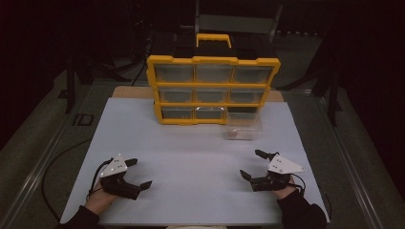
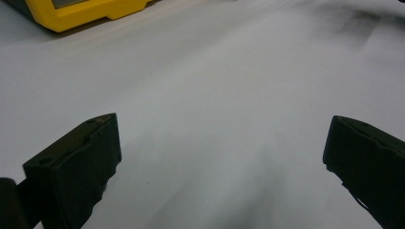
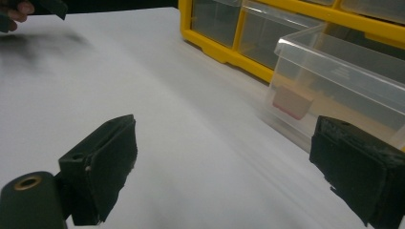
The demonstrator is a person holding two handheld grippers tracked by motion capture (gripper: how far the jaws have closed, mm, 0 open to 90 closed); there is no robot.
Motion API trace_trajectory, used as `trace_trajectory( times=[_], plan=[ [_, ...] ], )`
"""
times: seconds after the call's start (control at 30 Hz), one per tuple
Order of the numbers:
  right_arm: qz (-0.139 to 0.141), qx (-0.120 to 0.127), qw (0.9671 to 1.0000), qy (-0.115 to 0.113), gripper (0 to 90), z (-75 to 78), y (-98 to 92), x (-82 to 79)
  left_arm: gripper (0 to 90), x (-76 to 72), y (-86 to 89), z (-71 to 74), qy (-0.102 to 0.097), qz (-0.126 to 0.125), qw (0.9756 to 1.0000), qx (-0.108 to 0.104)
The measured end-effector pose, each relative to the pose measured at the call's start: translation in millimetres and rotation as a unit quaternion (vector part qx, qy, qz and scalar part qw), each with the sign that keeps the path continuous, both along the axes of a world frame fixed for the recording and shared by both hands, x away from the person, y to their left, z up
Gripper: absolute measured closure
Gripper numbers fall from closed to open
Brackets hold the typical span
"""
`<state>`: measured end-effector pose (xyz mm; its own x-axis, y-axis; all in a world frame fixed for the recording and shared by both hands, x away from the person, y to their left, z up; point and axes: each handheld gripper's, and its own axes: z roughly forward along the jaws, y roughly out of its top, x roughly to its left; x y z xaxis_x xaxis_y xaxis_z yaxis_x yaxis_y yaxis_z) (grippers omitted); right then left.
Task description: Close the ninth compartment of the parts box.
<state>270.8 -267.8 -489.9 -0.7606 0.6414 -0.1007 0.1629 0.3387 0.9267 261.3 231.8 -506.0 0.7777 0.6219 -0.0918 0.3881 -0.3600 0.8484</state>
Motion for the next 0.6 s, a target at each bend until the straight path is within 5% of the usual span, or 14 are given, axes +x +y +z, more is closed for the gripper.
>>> trace_trajectory(
  times=[0.33,0.6],
  plan=[
    [0.01,-0.033,0.9994,-0.003,9.9,14.4,2.7,-1.8,0.0,-0.7,0.6,1.4,-0.005,-0.002,1.0,-0.006],
    [0.032,-0.025,0.9991,-0.013,9.1,33.8,7.3,-3.4,0.1,-1.0,0.3,2.4,-0.006,-0.001,0.9999,-0.009]
  ],
)
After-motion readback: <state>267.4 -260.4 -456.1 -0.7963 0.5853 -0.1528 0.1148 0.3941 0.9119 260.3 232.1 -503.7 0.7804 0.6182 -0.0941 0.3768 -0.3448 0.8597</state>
